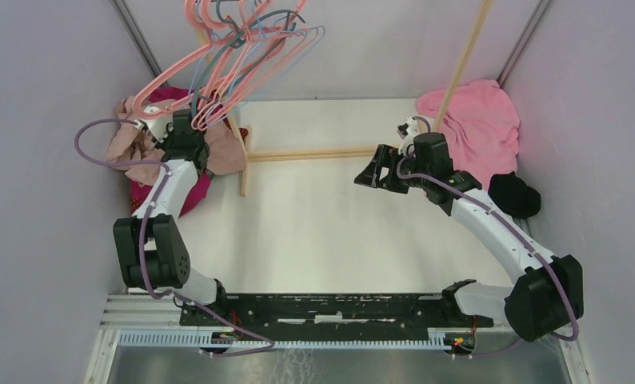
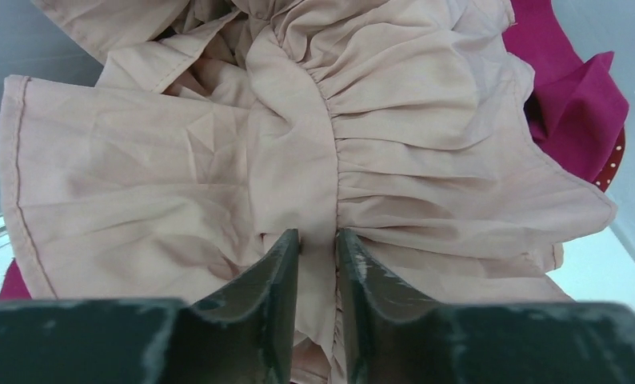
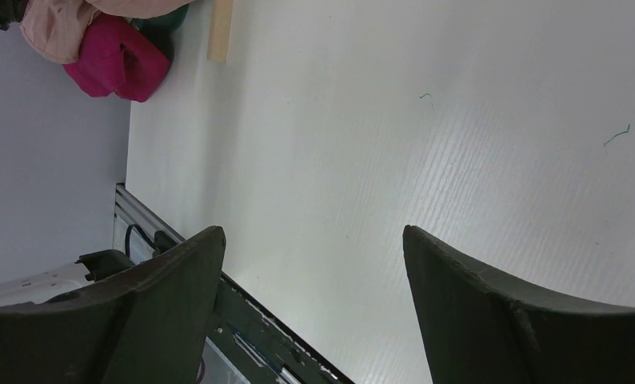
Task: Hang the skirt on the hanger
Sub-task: Pick up the skirt from the bin.
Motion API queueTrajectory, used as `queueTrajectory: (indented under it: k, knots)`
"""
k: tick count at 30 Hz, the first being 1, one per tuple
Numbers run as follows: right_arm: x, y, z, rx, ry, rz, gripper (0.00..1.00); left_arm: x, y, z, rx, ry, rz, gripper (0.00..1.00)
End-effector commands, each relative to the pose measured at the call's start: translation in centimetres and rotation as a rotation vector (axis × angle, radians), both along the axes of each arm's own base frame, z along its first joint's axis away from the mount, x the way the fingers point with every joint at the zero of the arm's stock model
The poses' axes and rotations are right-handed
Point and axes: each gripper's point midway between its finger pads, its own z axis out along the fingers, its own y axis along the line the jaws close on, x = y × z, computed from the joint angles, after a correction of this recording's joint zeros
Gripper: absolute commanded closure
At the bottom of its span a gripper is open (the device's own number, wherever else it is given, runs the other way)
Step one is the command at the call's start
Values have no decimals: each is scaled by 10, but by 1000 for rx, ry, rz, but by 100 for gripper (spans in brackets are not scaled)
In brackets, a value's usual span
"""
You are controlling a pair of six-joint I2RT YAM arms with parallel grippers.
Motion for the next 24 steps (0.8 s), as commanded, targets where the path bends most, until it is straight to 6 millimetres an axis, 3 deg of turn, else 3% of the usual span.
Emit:
queueTrajectory:
  k: [1, 7, 11, 12, 14, 17, 24]
  knots:
    - [6, 5, 13, 21, -64, 17, 13, -10, 4, 22, 0, -12, 28, 75]
    - [-1, 5, 14, 36, -67, 19, 13, -40, 1, 24, -8, 6, 28, 89]
    - [-4, 6, 15, 56, -67, 22, 13, -65, -6, 34, -28, -36, 4, 91]
    - [-5, 7, 15, 60, -67, 25, 13, -70, -5, 37, -19, -50, 7, 88]
    - [-7, 9, 16, 64, -67, 32, 13, -73, -4, 41, 0, -77, 3, 66]
    - [-9, 10, 14, 65, -64, 36, 13, -59, -6, 34, -19, -65, -30, 45]
    - [-10, 10, 12, 53, -65, 40, 12, -20, -13, 2, -121, -62, -95, 39]
